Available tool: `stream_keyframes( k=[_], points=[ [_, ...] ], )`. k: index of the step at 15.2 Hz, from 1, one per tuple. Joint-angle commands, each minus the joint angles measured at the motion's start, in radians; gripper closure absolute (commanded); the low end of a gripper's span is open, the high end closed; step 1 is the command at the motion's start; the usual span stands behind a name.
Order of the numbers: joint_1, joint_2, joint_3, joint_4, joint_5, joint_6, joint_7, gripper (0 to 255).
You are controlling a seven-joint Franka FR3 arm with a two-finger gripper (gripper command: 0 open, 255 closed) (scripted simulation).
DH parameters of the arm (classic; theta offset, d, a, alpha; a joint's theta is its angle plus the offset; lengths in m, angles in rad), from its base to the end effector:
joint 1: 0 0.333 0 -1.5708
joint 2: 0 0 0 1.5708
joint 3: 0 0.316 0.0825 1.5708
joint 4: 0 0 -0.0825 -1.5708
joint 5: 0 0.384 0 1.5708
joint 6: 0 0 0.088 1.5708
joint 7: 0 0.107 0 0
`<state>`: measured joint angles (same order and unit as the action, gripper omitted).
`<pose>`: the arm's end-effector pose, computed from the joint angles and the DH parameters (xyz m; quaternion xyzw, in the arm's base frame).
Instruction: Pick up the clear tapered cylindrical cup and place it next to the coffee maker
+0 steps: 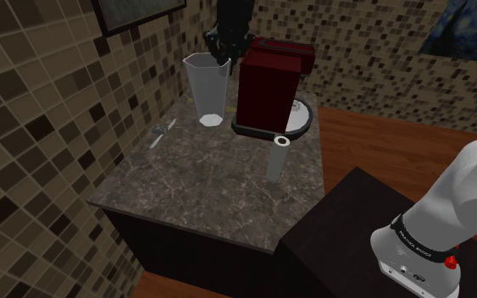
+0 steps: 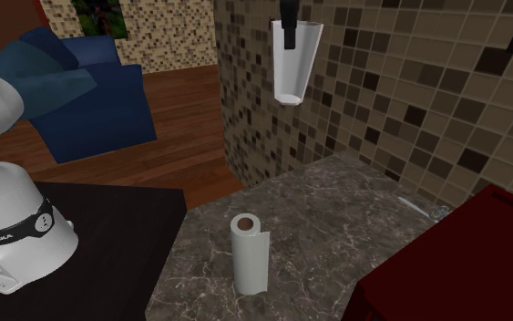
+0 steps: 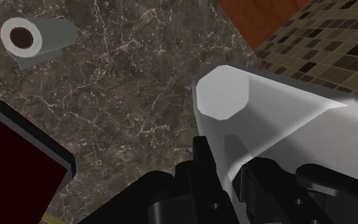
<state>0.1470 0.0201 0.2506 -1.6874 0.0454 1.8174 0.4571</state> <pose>0.5334 0.2267 0.5804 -0.9976 0.0342 -0.0400 0.0454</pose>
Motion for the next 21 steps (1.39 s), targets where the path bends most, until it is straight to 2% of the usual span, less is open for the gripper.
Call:
stream_keyframes(
  k=[1,17,21],
  points=[
    [0.000,0.004,0.000,0.034,-0.001,-0.030,0.002,255],
    [0.009,0.073,0.006,0.339,-0.021,-0.267,0.023,255],
    [-0.047,-0.037,-0.040,0.206,0.016,-0.246,-0.074,255]
  ],
)
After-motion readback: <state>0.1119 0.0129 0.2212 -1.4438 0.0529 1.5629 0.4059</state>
